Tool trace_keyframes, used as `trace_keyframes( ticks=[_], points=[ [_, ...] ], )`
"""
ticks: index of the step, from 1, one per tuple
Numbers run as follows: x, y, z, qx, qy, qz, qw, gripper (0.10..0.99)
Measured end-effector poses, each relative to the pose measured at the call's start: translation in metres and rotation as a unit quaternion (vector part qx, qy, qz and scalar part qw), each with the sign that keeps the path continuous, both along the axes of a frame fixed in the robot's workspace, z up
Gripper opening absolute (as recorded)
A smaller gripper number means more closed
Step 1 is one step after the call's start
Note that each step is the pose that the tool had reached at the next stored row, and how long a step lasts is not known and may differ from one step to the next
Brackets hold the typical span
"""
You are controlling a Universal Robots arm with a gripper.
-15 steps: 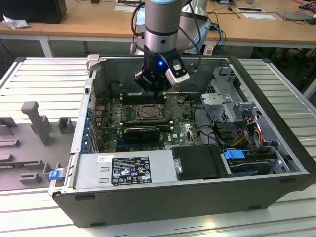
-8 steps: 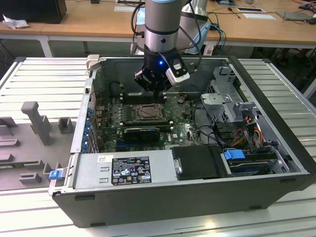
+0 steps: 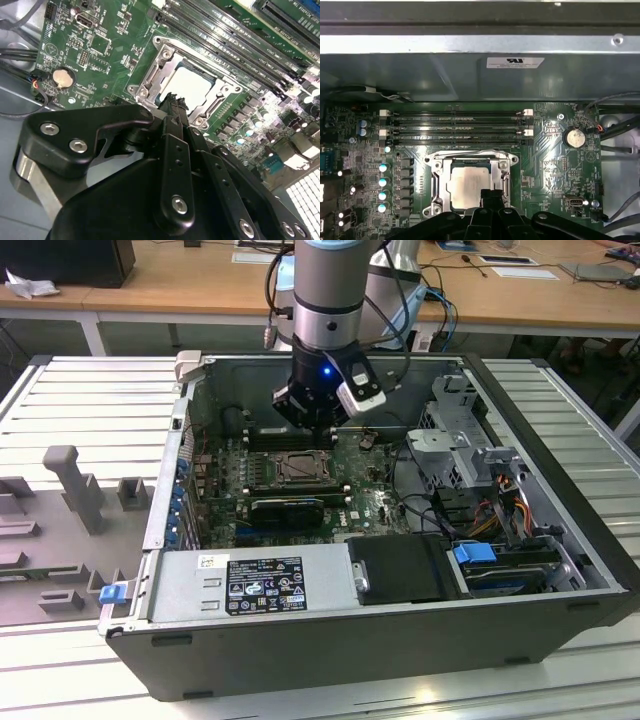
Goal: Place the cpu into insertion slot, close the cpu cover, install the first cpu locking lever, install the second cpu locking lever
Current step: 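Install the second cpu locking lever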
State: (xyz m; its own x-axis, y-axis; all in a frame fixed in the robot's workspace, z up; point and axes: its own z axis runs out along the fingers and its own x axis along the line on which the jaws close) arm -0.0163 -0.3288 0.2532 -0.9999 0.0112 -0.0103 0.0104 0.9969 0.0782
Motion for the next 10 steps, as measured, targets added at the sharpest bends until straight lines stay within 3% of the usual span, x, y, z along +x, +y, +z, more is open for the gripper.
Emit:
trace_keyframes(
  ticks=[10],
  points=[
    [0.0000,-0.0135,0.0004,0.0000,0.0000,0.000,1.0000,0.106]
  ],
)
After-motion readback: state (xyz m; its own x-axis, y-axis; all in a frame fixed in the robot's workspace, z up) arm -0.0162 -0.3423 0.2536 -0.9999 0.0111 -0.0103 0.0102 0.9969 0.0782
